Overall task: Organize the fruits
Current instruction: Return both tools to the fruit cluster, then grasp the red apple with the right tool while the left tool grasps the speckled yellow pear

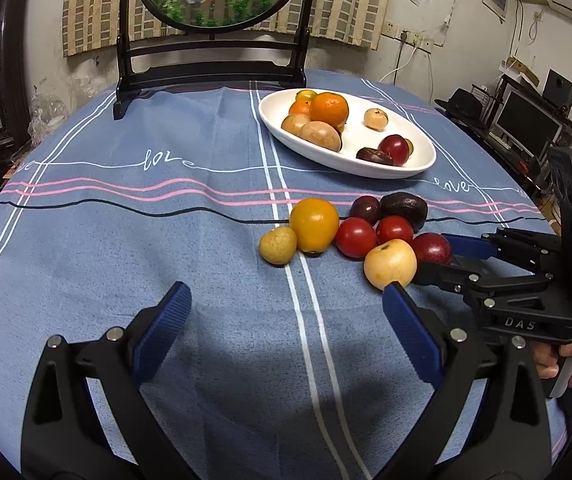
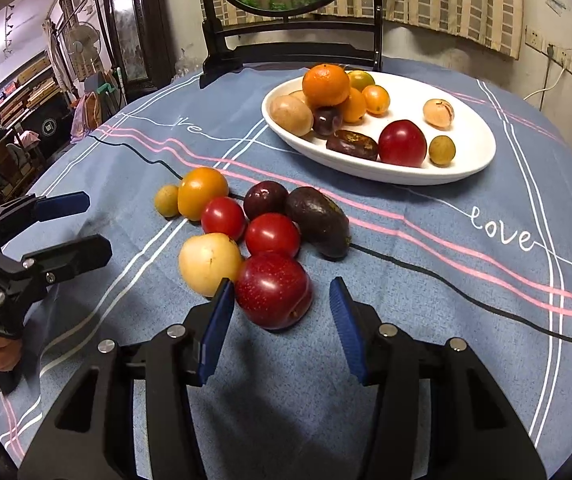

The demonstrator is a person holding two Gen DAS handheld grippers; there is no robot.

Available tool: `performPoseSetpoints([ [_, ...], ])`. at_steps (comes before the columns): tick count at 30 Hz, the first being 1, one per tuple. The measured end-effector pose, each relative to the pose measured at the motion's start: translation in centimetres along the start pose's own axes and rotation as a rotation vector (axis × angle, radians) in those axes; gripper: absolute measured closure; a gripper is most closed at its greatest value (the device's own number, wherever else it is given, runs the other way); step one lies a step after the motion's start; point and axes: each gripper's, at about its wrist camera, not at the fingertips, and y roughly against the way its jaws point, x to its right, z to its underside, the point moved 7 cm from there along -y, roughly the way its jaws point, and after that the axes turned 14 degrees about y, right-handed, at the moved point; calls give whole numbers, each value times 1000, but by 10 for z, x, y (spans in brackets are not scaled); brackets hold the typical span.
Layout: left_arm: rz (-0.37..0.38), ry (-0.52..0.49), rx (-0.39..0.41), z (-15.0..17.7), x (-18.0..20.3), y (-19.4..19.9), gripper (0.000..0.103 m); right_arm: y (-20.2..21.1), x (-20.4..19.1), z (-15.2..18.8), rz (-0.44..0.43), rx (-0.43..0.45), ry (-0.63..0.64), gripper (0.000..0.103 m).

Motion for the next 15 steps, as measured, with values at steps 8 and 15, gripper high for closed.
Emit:
performPoseSetpoints([
  [8, -10, -11, -6, 1, 0, -3, 5, 0, -1, -1, -8, 2, -2, 56],
  [15, -8, -23, -19, 3, 2, -7, 5, 0, -5, -1, -20, -3, 6, 63],
])
